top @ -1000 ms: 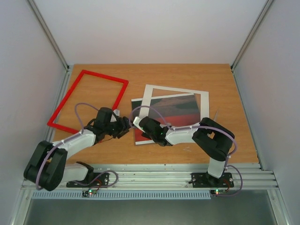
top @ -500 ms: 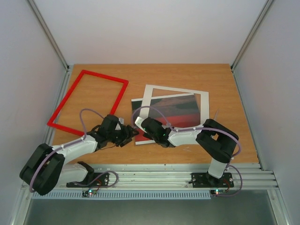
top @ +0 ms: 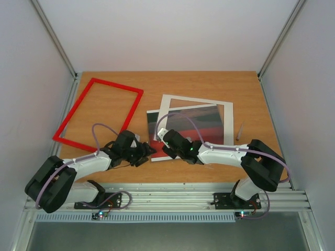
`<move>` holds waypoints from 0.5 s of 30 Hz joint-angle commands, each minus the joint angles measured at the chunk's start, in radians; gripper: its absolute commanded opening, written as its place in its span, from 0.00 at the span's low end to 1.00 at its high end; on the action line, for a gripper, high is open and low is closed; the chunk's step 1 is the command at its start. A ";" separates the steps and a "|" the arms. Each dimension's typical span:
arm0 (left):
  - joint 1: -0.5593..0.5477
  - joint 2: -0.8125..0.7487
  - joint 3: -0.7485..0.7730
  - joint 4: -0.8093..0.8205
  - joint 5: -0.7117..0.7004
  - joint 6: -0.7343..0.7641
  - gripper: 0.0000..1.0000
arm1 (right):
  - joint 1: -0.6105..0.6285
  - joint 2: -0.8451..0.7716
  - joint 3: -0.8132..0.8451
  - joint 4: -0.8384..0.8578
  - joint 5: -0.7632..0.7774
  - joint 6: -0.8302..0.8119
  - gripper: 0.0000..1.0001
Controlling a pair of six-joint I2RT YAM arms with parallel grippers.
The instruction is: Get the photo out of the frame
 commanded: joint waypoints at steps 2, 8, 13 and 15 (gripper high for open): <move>-0.007 0.032 -0.005 0.073 -0.010 -0.009 0.66 | -0.004 -0.034 0.001 -0.180 -0.102 0.173 0.51; -0.007 0.052 -0.003 0.093 -0.006 -0.012 0.66 | -0.028 -0.051 0.004 -0.230 -0.163 0.232 0.52; -0.008 0.068 0.001 0.098 -0.003 -0.009 0.66 | -0.058 -0.042 0.002 -0.232 -0.219 0.260 0.52; -0.007 0.070 0.004 0.103 0.004 -0.009 0.66 | -0.066 -0.032 0.004 -0.236 -0.232 0.273 0.53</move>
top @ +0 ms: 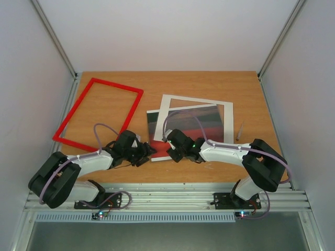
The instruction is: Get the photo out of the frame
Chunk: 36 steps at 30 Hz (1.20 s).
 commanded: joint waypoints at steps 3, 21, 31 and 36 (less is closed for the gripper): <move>-0.007 -0.007 0.006 0.043 -0.004 -0.004 0.65 | -0.038 0.012 0.005 -0.030 -0.081 0.092 0.53; -0.037 -0.023 0.072 -0.066 -0.040 0.047 0.65 | -0.134 0.006 -0.052 0.004 -0.215 0.241 0.52; -0.039 0.049 0.082 -0.039 -0.033 0.050 0.65 | -0.141 0.024 -0.062 0.010 -0.223 0.248 0.52; -0.047 0.064 0.081 -0.021 -0.021 0.046 0.65 | -0.141 0.031 -0.056 0.008 -0.220 0.248 0.52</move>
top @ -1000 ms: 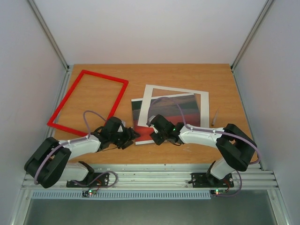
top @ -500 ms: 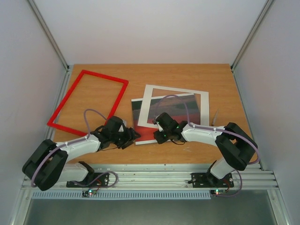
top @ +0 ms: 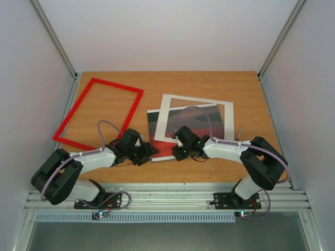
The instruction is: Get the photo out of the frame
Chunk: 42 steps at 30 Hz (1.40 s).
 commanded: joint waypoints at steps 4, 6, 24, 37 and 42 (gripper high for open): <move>-0.029 0.027 0.032 0.041 -0.003 0.011 0.64 | -0.008 0.024 -0.001 0.010 -0.015 0.018 0.52; -0.032 0.039 0.039 0.039 0.002 0.019 0.64 | -0.008 0.035 0.001 0.008 -0.017 0.022 0.52; 0.028 -0.149 0.019 -0.141 -0.075 0.085 0.65 | 0.072 0.031 0.090 -0.109 -0.033 -0.029 0.69; 0.185 -0.179 -0.096 -0.064 0.052 0.107 0.65 | 0.206 0.174 0.289 -0.192 0.048 -0.083 0.73; 0.215 -0.180 -0.119 -0.054 0.066 0.121 0.65 | 0.232 0.239 0.357 -0.226 0.086 -0.094 0.74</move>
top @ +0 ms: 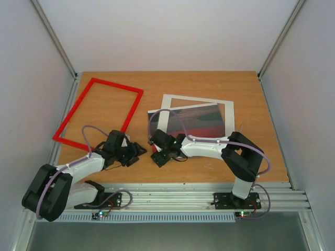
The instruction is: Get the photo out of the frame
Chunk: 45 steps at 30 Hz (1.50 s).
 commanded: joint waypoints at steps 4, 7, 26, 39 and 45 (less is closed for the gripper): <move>0.027 0.012 -0.034 0.071 0.047 0.027 0.65 | 0.030 0.068 0.081 -0.071 0.061 -0.025 0.74; 0.027 0.033 -0.034 0.114 0.055 0.029 0.65 | 0.032 0.090 0.100 -0.090 0.075 -0.027 0.74; 0.025 0.077 -0.046 0.168 0.075 0.022 0.64 | 0.071 0.134 0.170 -0.192 0.218 -0.028 0.71; 0.027 0.070 -0.049 0.172 0.085 0.020 0.64 | 0.083 0.101 0.179 -0.195 0.240 -0.033 0.66; 0.027 0.059 -0.054 0.169 0.076 0.019 0.64 | 0.082 0.089 0.176 -0.180 0.150 -0.014 0.70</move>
